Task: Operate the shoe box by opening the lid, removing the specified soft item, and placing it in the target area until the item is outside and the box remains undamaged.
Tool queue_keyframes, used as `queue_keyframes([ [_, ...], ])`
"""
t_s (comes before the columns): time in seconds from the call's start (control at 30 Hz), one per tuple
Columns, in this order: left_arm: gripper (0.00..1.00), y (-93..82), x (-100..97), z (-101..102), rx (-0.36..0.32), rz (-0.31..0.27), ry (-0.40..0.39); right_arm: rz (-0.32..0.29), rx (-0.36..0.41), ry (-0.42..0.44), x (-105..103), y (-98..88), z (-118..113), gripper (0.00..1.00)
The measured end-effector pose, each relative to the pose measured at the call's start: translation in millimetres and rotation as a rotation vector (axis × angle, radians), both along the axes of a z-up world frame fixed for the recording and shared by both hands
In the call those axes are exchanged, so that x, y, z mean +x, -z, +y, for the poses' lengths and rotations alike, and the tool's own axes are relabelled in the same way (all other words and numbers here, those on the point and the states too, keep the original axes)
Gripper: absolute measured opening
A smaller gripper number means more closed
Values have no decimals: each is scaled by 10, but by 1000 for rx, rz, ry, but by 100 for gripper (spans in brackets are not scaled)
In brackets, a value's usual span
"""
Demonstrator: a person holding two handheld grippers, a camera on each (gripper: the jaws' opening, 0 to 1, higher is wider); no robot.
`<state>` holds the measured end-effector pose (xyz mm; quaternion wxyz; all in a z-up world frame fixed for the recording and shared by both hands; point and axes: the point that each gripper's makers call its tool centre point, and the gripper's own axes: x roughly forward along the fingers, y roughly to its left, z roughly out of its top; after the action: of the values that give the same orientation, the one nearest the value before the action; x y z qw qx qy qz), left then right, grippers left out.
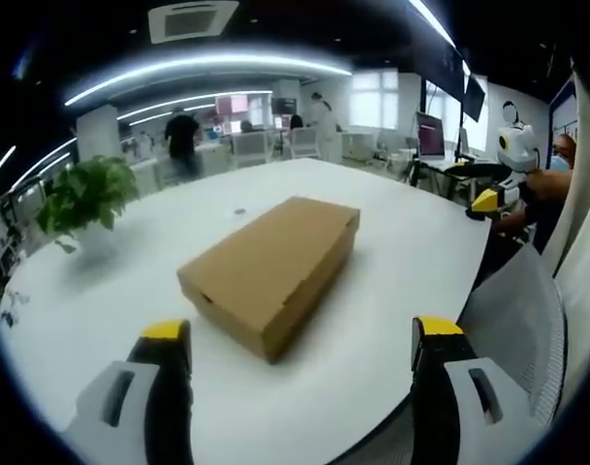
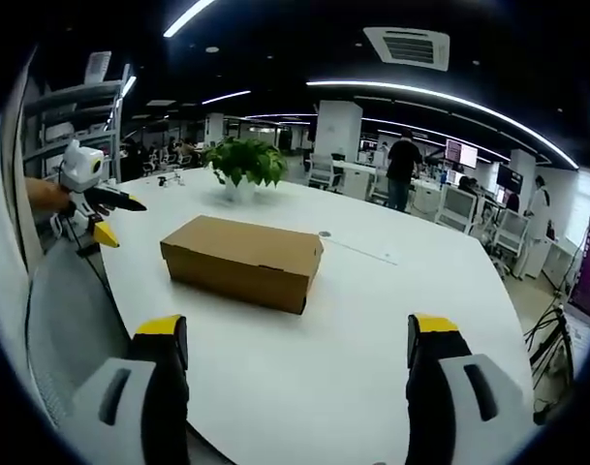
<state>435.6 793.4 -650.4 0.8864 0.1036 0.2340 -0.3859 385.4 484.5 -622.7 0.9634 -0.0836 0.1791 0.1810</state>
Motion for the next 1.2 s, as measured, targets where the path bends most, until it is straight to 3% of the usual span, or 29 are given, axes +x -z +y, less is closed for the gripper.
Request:
queue_keyframes([
  [0.67, 92, 84, 121, -113, 7, 15, -12, 5, -11, -20, 102, 33, -53, 88],
  [1.2, 84, 167, 230, -120, 14, 29, -73, 2, -28, -52, 288, 77, -114, 85],
])
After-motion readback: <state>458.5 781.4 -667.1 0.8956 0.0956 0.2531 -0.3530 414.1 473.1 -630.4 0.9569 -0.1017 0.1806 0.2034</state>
